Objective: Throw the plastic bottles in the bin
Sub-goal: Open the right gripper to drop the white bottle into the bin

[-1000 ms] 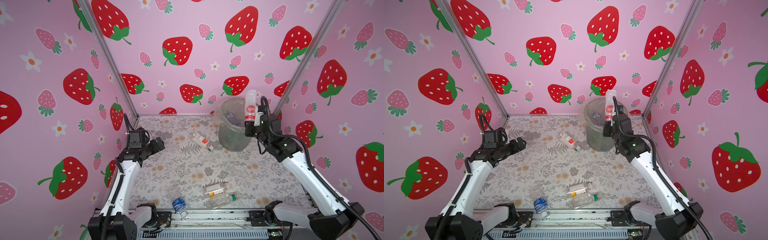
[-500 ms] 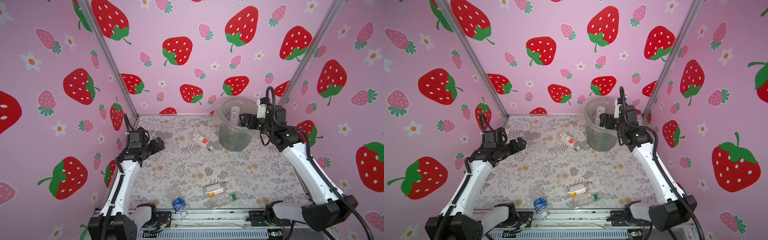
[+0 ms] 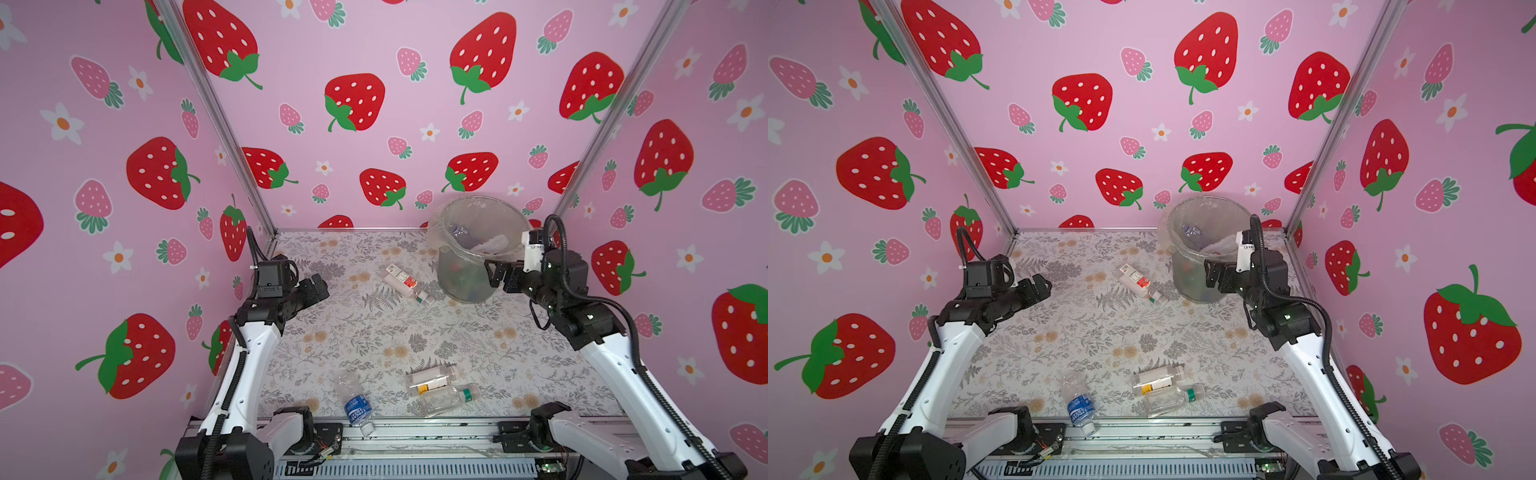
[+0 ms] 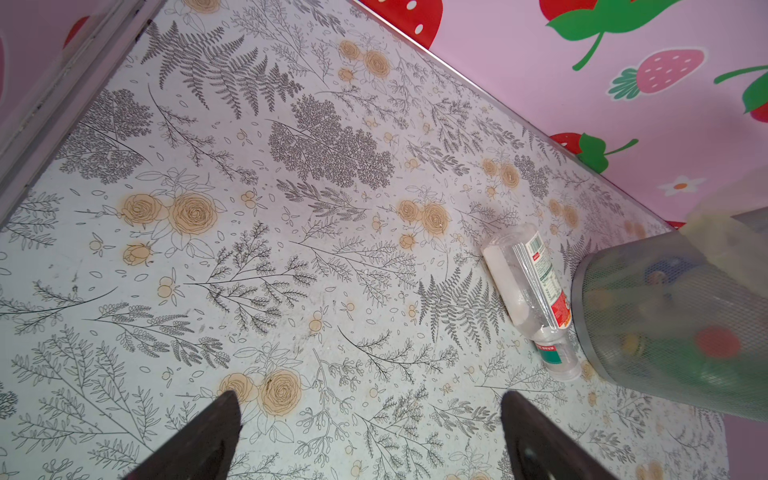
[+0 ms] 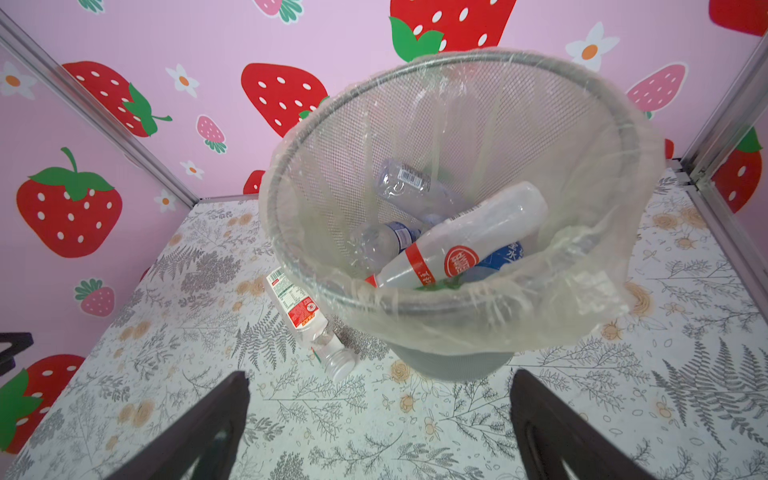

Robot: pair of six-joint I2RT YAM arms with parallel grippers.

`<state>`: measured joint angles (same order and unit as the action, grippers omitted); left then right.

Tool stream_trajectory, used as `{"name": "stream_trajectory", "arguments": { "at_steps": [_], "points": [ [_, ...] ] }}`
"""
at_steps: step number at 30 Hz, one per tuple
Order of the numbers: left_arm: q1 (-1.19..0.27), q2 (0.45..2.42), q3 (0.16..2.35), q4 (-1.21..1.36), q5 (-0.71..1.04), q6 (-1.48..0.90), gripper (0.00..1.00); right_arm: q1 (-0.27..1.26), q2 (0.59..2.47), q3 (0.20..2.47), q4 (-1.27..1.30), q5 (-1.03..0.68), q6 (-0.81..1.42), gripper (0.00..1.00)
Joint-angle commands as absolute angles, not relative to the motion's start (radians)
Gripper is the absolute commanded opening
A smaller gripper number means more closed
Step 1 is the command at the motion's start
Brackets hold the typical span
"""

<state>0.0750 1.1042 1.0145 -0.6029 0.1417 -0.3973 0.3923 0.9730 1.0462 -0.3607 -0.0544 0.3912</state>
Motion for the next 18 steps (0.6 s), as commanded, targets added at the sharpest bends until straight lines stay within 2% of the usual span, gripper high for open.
{"name": "stream_trajectory", "arguments": {
  "at_steps": [1,11,18],
  "points": [
    [0.080,1.088,1.036,-0.601,0.110,-0.420,0.99,0.392,0.919,0.996,-0.296,-0.104,0.390,0.99],
    [0.080,1.092,1.029,-0.598,0.060,-0.454,0.99,0.398,0.878,0.841,-0.259,-0.227,0.352,0.99],
    [0.080,1.107,1.033,-0.602,0.061,-0.451,0.99,0.481,0.903,0.778,-0.227,-0.201,0.326,0.99]
  ]
}}
